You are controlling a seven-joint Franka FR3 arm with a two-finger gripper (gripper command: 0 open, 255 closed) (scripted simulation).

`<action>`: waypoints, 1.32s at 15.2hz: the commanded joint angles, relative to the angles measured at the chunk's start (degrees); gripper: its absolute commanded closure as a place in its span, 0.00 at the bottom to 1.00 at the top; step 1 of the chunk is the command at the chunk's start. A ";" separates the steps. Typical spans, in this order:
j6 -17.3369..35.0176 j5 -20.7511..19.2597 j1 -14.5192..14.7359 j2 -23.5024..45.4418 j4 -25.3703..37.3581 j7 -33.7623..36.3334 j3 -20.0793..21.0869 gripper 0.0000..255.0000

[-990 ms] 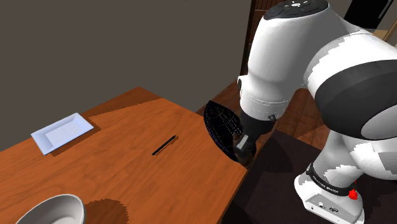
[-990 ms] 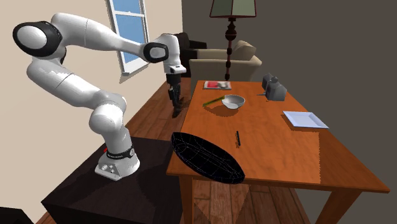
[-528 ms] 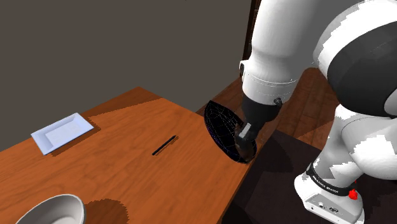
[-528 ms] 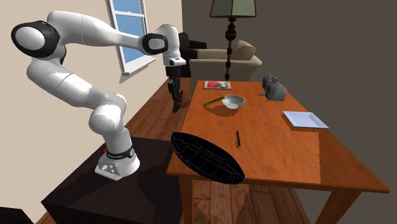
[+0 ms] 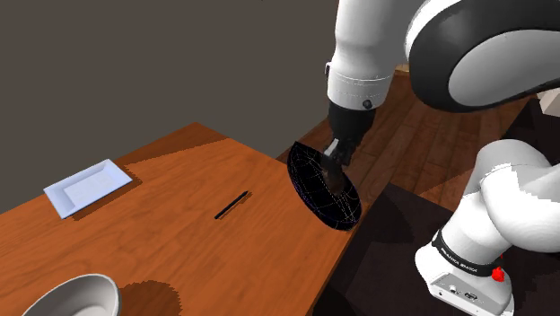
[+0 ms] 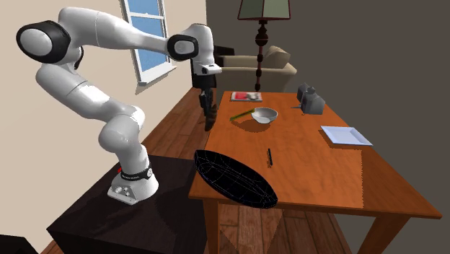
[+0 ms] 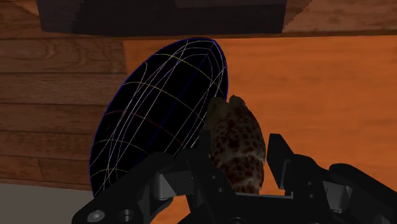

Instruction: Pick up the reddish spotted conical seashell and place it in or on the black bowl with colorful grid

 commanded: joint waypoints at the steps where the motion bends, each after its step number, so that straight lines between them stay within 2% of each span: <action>1: 1.14 -1.95 -1.79 1.92 0.95 -2.82 -2.32 1.00; 10: 5.05 -8.04 -7.88 12.44 8.19 -12.57 -10.29 1.00; 20: 13.12 -8.32 -7.92 14.06 1.69 -11.62 -9.97 1.00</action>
